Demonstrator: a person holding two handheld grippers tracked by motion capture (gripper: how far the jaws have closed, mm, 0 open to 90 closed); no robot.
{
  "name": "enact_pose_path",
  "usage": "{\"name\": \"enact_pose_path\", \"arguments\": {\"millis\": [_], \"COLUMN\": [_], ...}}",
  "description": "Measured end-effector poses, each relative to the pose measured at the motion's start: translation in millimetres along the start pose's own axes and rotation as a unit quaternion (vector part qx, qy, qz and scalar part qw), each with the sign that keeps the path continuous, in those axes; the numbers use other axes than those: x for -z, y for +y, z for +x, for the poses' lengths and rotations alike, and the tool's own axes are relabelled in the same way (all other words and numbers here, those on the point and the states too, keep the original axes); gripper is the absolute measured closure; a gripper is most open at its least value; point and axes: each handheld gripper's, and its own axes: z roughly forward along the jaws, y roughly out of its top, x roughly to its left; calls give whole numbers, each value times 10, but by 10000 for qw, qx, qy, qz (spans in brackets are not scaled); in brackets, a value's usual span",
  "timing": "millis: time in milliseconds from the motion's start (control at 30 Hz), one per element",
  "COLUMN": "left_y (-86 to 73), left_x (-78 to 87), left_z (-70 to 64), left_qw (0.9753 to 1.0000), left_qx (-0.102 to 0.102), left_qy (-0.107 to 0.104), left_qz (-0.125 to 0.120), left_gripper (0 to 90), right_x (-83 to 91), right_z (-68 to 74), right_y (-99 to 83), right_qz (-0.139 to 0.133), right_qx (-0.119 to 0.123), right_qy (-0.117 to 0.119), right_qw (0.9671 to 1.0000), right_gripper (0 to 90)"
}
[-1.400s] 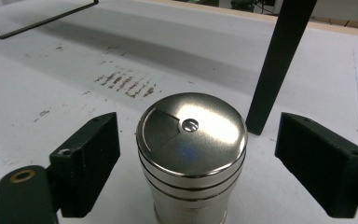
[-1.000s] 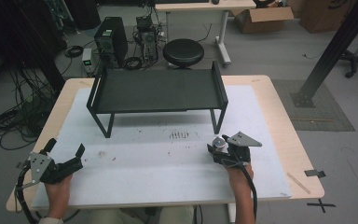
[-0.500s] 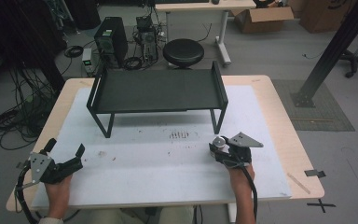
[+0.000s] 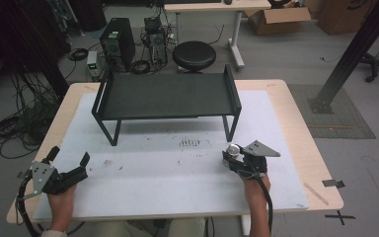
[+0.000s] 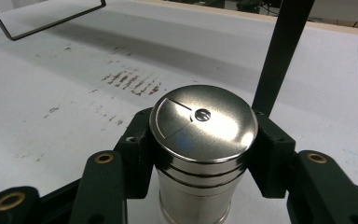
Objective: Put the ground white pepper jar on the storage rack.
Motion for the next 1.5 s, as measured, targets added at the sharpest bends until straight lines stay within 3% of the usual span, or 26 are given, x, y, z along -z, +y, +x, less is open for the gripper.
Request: {"name": "enact_pose_path", "arguments": {"millis": [733, 1333, 1500], "left_y": [0, -1, -1], "left_x": [1, 4, 4], "left_z": [1, 4, 4], "left_qw": [10000, 10000, 10000], "left_qx": [-3, 17, 18], "left_qy": [1, 2, -2], "left_qz": [1, -14, -11], "left_gripper": [5, 5, 5], "right_x": [121, 222, 230], "right_z": [32, 134, 203], "right_y": [169, 555, 721], "right_qz": [-245, -469, -538], "right_qx": [-1, 129, 259], "right_qy": [114, 368, 486], "right_qw": [9996, 9981, 9970], "right_gripper": [486, 487, 487]}}
